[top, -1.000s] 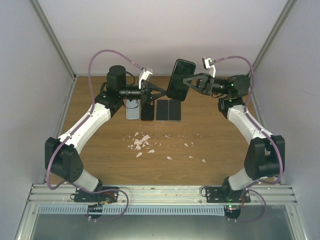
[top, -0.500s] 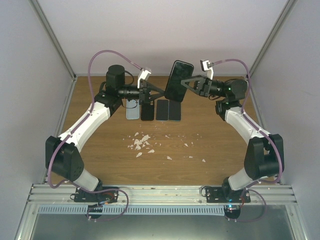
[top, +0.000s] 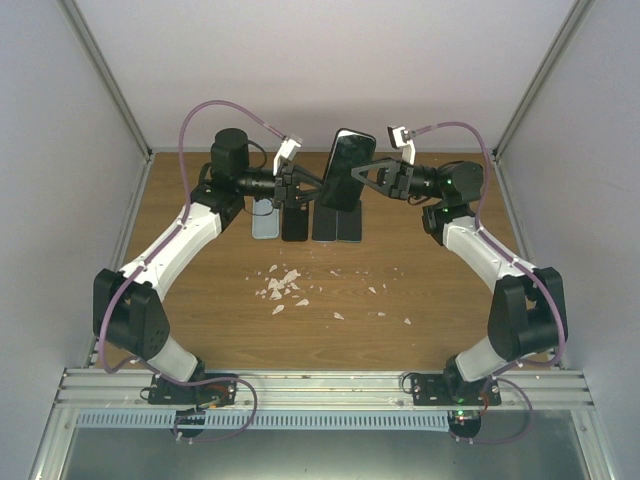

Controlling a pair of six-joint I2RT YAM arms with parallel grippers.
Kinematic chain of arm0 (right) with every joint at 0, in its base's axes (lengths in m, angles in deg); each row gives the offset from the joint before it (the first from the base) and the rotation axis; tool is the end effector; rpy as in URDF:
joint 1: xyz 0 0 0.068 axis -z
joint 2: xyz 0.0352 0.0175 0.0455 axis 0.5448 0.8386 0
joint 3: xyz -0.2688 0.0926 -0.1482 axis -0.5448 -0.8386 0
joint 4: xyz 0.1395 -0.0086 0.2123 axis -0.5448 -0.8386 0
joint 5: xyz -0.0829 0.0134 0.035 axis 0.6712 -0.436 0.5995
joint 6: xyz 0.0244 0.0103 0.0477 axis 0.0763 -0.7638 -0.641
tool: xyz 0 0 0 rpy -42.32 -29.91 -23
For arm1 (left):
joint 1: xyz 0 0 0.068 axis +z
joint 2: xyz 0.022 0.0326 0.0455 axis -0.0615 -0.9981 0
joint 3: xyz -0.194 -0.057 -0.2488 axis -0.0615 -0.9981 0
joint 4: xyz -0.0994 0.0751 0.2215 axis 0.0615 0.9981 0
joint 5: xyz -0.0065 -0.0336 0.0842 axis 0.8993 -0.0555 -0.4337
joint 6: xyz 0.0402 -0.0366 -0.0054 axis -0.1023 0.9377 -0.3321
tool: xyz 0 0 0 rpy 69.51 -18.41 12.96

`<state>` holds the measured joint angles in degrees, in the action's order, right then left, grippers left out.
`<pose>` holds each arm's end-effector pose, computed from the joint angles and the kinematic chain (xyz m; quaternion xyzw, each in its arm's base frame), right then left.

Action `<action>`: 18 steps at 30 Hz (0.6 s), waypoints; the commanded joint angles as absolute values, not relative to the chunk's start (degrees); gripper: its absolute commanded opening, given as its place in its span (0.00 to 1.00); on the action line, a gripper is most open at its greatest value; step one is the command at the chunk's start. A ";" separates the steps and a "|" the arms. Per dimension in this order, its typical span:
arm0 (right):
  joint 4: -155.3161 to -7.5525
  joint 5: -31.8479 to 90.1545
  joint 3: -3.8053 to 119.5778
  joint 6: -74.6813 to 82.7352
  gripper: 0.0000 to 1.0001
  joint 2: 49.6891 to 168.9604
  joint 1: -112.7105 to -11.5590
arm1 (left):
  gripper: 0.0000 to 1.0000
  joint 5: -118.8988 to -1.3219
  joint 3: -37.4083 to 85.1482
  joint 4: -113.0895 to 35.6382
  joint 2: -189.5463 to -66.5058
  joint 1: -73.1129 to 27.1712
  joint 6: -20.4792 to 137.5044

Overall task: Take the phone out of the phone case
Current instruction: Remove the phone case from the phone.

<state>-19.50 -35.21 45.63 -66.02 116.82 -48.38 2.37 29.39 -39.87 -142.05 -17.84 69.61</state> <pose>0.3006 0.1186 0.4302 -0.2631 0.5828 0.7044 0.3082 0.3100 -0.1584 0.4244 0.3708 0.6220 -0.6061 0.3291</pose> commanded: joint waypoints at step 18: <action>-31.24 -43.56 46.61 -58.87 0.00 120.65 -56.55 | 0.31 -1.18 26.94 -53.87 -144.88 -23.14 78.79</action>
<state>-19.87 -36.63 45.67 -66.48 118.63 -49.72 4.44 27.80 -45.88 -143.75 -18.56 75.51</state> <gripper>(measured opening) 0.122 0.333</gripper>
